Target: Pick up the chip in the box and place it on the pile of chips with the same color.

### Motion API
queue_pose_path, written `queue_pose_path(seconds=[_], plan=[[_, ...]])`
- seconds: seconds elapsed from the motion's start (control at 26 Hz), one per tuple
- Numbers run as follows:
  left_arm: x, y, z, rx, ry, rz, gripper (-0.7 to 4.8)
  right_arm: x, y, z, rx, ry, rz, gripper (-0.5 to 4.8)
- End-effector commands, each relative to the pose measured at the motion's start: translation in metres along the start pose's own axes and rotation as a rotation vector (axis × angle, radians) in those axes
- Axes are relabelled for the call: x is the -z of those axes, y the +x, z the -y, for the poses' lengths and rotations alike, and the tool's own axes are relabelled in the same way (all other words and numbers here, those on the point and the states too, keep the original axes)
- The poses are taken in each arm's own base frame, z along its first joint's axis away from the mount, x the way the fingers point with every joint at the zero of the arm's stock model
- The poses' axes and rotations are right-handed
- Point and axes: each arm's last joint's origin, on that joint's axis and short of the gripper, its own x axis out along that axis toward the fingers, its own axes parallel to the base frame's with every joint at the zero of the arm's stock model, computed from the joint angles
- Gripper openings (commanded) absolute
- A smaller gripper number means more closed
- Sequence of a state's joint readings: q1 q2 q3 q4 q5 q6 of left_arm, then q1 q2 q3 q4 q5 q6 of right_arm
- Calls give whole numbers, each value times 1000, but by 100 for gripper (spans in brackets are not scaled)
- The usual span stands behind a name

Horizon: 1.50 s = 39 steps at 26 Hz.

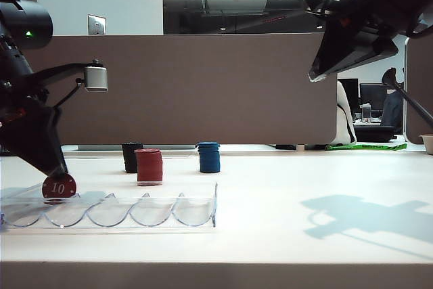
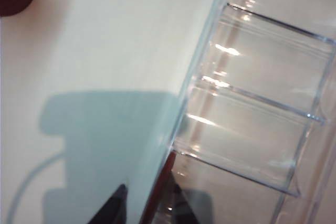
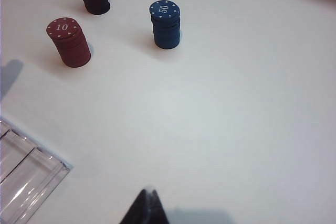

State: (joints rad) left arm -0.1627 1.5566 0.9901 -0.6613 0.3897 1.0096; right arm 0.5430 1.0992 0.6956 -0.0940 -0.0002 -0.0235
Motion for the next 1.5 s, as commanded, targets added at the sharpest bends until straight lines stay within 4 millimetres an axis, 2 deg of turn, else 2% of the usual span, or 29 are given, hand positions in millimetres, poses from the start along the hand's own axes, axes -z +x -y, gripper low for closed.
queue_pose_path(seconds=[0.04, 0.38, 1.0, 1.12, 1.5], plan=[[-1, -1, -1, -12, 4, 1, 111, -3, 0, 0, 0, -3, 21, -6], [-3, -1, -4, -39, -6, 13, 111, -3, 0, 0, 0, -3, 21, -6], [1, 2, 0, 15, -32, -19, 110, -3, 0, 0, 0, -3, 21, -6], [1, 2, 0, 15, -31, -19, 79, -3, 0, 0, 0, -3, 20, -6], [1, 2, 0, 16, -51, -19, 75, -3, 0, 0, 0, -3, 21, -6]])
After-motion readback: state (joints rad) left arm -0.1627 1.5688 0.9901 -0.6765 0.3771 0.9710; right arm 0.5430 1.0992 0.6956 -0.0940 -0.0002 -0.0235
